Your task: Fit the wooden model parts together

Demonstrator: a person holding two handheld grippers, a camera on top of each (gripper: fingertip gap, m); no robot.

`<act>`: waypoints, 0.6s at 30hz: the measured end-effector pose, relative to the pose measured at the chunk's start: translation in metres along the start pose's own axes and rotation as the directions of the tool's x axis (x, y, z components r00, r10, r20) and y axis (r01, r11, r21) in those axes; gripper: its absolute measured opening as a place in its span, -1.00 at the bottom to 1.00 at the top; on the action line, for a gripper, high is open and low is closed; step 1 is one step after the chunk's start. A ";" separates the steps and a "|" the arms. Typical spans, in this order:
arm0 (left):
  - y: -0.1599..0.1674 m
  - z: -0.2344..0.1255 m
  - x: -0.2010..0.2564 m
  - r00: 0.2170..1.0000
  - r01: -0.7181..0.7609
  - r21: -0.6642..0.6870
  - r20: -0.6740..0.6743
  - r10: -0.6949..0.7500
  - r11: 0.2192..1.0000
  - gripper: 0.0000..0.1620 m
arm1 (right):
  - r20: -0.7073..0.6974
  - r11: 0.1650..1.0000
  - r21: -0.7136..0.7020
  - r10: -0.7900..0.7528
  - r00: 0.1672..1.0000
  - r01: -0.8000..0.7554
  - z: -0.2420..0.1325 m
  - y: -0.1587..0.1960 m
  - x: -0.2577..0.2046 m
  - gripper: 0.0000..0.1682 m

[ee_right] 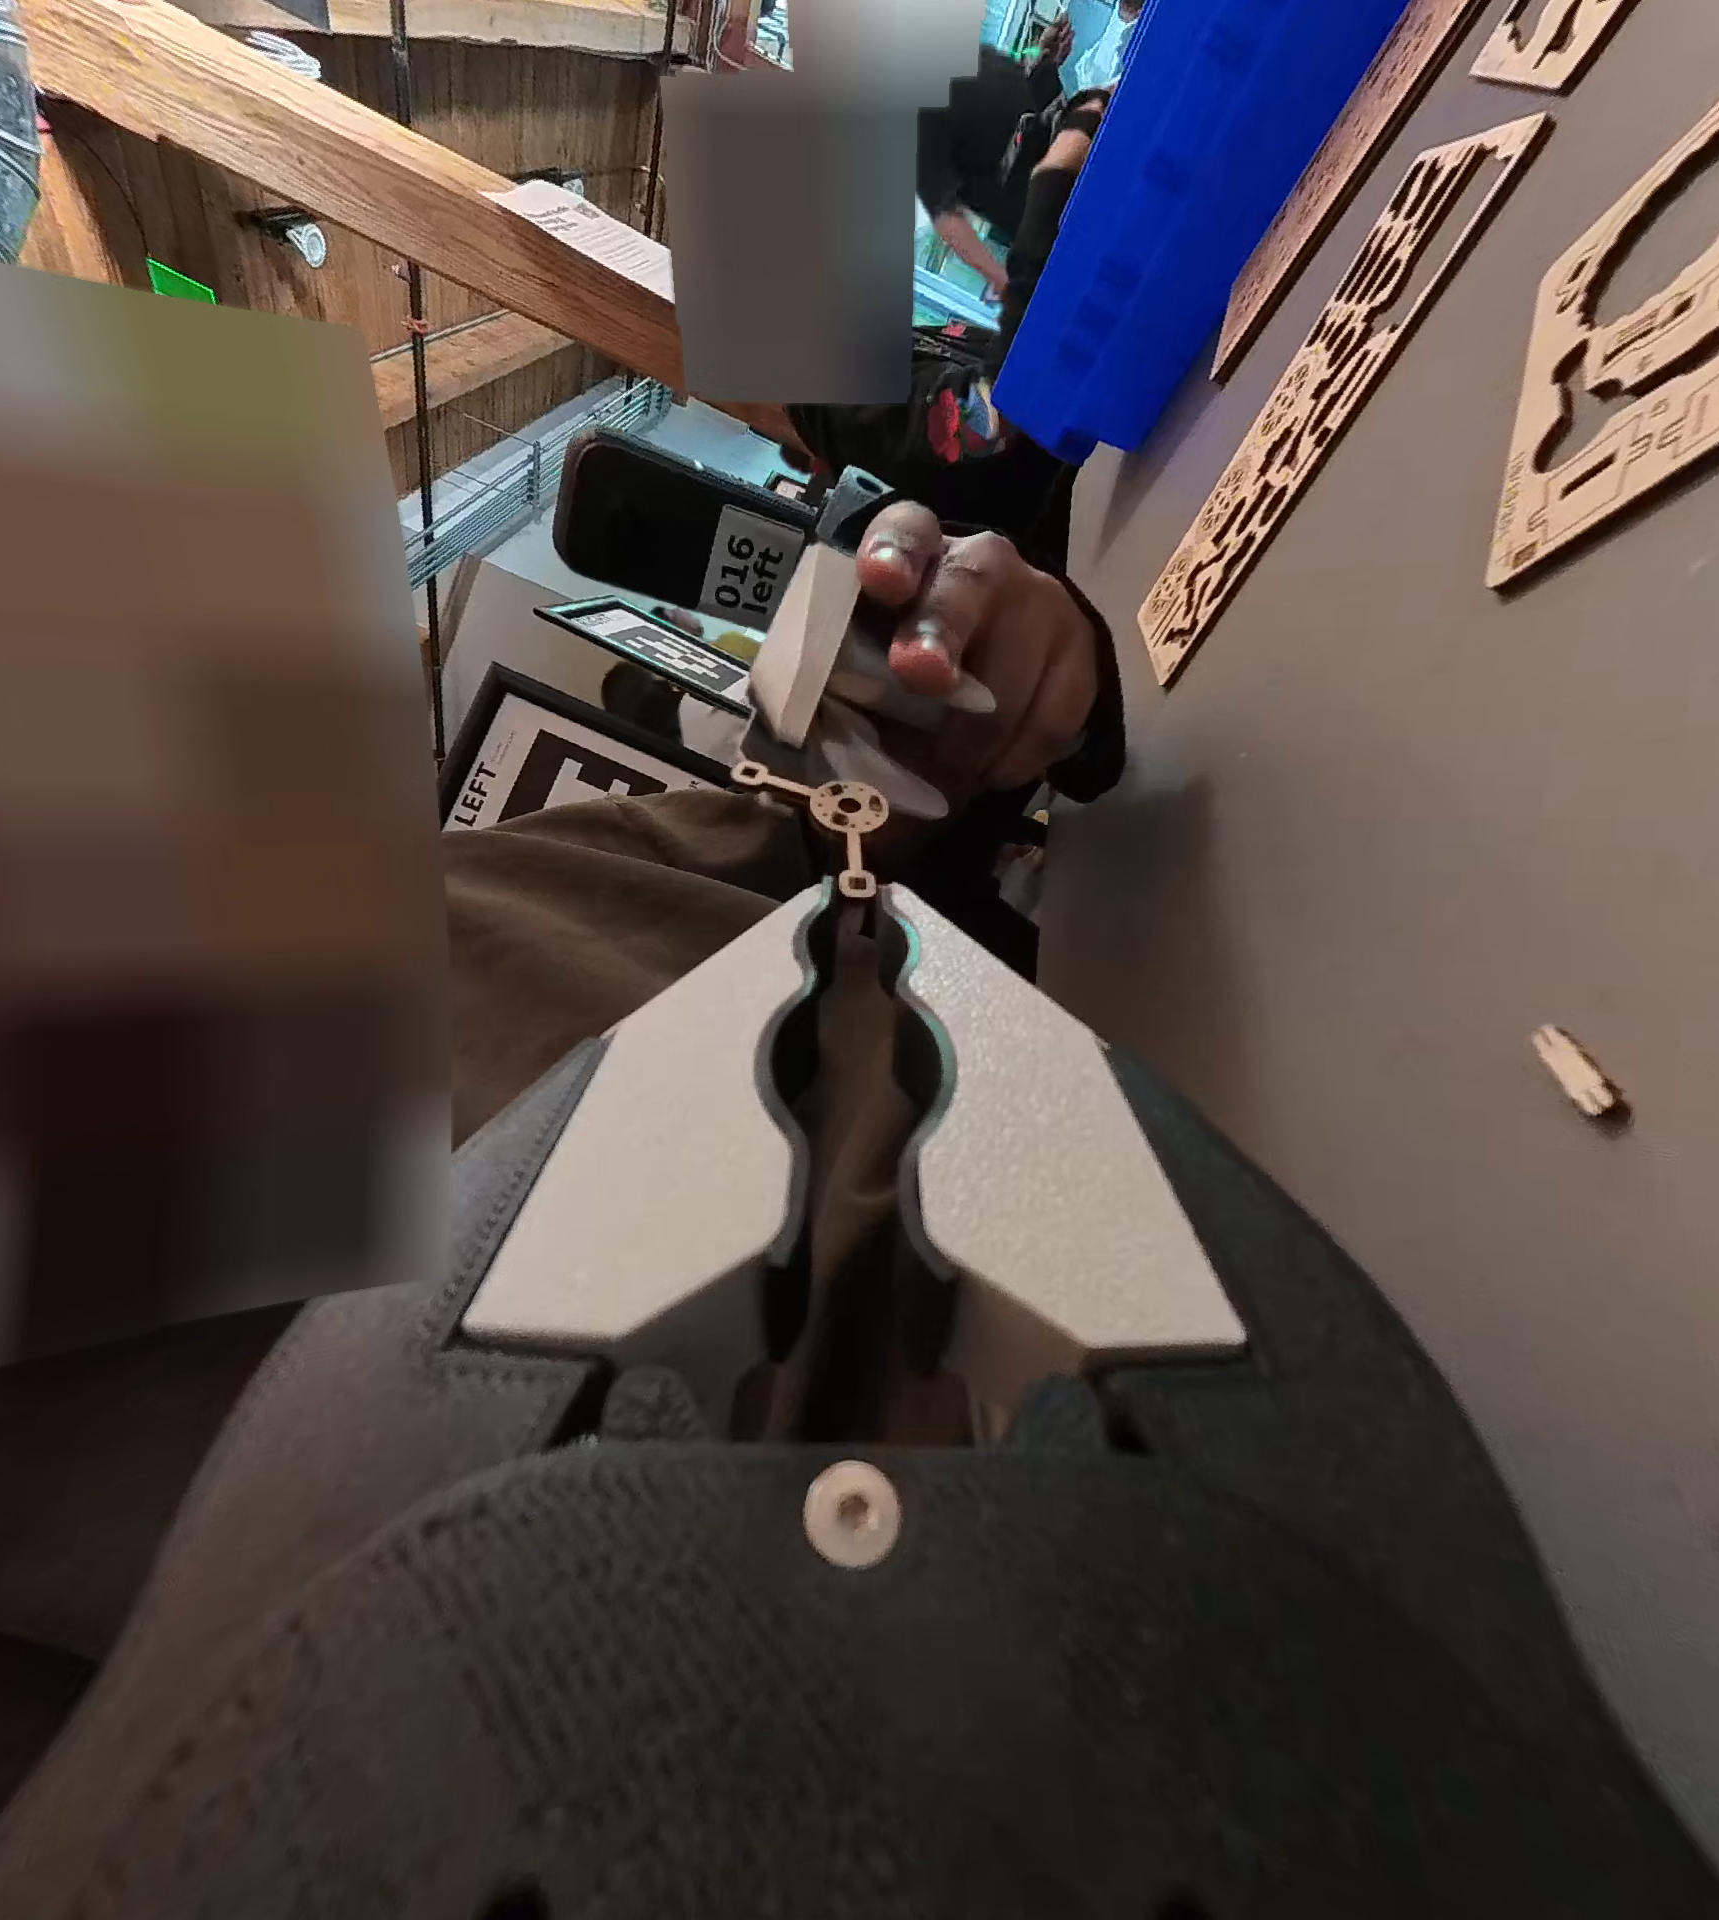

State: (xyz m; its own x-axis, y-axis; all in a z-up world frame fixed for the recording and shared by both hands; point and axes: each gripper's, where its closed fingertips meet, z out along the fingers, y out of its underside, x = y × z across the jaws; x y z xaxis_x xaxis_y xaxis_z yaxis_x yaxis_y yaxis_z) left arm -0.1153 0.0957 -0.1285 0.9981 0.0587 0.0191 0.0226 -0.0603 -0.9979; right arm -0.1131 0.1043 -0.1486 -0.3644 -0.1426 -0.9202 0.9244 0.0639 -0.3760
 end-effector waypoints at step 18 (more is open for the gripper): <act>-0.002 -0.002 -0.025 0.987 0.112 0.030 0.109 -0.115 0.993 -1.00 | -0.228 0.975 0.136 -0.143 0.963 0.177 -0.026 -0.033 0.013 -0.88</act>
State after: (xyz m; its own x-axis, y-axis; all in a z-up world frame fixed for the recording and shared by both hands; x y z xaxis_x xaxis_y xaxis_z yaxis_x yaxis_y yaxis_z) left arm -0.1401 0.0922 -0.1266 0.9766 0.1738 0.1268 0.1328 -0.0237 -0.9909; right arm -0.1516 0.1262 -0.1505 -0.5088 0.0792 -0.8572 0.8519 -0.0976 -0.5146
